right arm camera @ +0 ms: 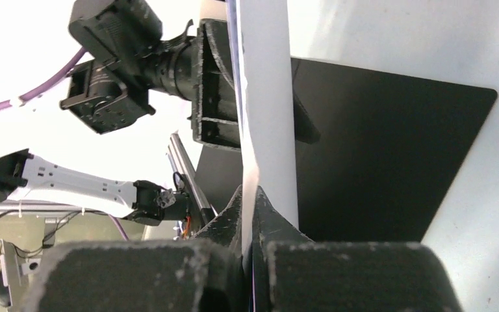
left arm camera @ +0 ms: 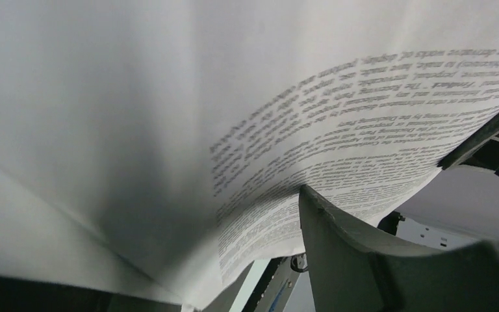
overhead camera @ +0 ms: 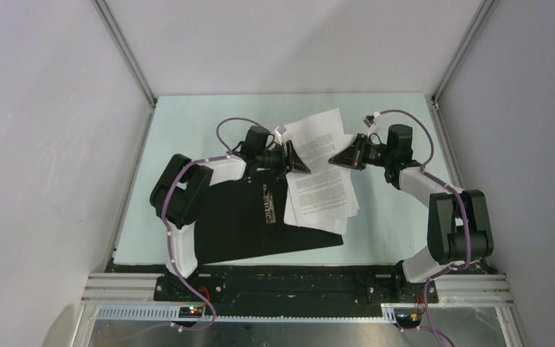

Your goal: Put the files into the folder

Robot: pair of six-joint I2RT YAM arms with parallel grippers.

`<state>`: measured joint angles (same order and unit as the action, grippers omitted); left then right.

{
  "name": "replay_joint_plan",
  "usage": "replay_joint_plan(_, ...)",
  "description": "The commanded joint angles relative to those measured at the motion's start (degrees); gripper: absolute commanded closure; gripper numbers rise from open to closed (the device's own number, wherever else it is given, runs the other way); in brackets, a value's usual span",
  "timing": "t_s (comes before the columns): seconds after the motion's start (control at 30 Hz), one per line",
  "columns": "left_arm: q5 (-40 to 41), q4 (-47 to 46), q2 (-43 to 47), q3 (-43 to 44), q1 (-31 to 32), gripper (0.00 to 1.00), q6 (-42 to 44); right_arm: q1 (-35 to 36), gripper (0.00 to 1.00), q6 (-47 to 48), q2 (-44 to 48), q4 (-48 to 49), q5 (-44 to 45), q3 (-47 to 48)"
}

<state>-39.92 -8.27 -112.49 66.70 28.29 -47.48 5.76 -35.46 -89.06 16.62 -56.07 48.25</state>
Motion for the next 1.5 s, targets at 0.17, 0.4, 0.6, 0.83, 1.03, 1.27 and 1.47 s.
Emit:
replay_joint_plan(0.17,-5.7,-9.5,9.4,-0.6,-1.7,0.42,3.2,0.8,1.00,7.1,9.6,0.8,-0.2,2.6)
replay_joint_plan(0.4,-3.7,-9.6,14.0,-0.3,-1.7,0.58,8.1,2.6,0.82,10.2,13.0,-1.4,5.3,3.2)
replay_joint_plan(0.6,3.6,-7.2,16.2,-1.9,-0.9,0.78,14.7,5.8,0.60,14.6,13.1,-5.8,11.3,4.0)
replay_joint_plan(0.83,11.5,-5.6,17.3,-4.6,2.7,1.00,20.0,10.8,0.90,18.5,11.0,-10.2,22.0,4.0)
replay_joint_plan(1.03,21.3,-3.5,21.4,-5.8,5.0,0.97,25.0,16.5,1.00,24.2,15.3,-12.8,37.8,4.5)
replay_joint_plan(1.27,26.0,-0.9,24.9,-4.7,5.7,0.57,28.6,20.4,1.00,30.2,19.6,-8.4,44.0,3.9)
replay_joint_plan(1.47,29.1,-0.8,25.2,-5.1,6.9,0.55,30.0,21.0,1.00,33.5,19.0,-2.5,41.2,1.8)
